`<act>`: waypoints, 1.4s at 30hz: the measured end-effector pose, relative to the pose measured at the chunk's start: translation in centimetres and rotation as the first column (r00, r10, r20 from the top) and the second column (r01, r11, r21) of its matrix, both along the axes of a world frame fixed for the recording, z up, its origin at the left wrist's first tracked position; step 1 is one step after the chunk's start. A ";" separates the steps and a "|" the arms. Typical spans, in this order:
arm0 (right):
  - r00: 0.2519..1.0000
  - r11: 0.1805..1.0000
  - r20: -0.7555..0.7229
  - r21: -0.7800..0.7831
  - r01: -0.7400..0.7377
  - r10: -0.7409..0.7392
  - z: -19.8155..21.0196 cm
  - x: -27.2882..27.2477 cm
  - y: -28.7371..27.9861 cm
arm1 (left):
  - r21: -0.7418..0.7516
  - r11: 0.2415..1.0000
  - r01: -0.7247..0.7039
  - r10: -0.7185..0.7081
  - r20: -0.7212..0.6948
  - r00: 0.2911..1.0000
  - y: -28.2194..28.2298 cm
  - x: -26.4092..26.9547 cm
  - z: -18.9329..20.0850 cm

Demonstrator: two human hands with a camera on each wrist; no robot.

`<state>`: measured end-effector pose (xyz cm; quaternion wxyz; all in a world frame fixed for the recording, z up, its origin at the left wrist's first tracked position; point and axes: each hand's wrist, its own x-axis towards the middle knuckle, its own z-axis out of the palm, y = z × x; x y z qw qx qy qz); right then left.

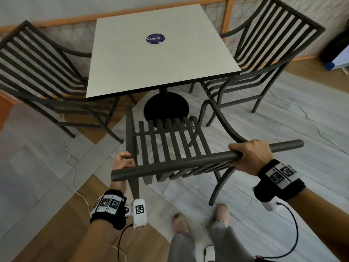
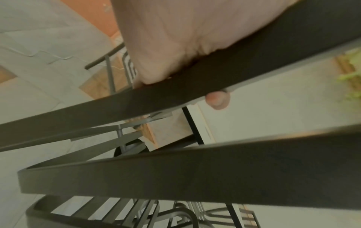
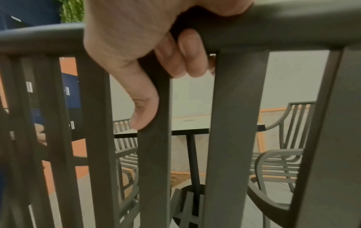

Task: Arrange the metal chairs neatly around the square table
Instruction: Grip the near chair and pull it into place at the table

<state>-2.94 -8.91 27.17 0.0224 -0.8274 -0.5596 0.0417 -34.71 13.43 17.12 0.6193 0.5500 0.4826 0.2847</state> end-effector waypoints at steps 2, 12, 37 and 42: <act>1.000 0.998 -0.013 -0.054 0.013 -0.014 0.2 -1.4 1.4 | 0.036 0.995 0.097 -0.100 0.080 0.992 0.1 -1.6 1.1; 0.999 0.980 -0.025 -0.198 -0.030 0.026 -1.3 -7.1 5.2 | -0.062 0.640 0.766 -0.664 -0.546 0.511 0.4 -4.1 16.4; 0.989 0.979 -0.150 -0.200 -0.036 0.006 -9.2 -8.4 0.8 | 0.028 0.661 0.750 -0.371 -0.856 0.359 -9.9 2.5 1.7; 0.985 0.988 -0.158 -0.128 -0.087 0.067 -9.1 -6.6 0.0 | 0.014 0.657 0.754 -0.398 -0.843 0.363 -9.3 1.9 1.4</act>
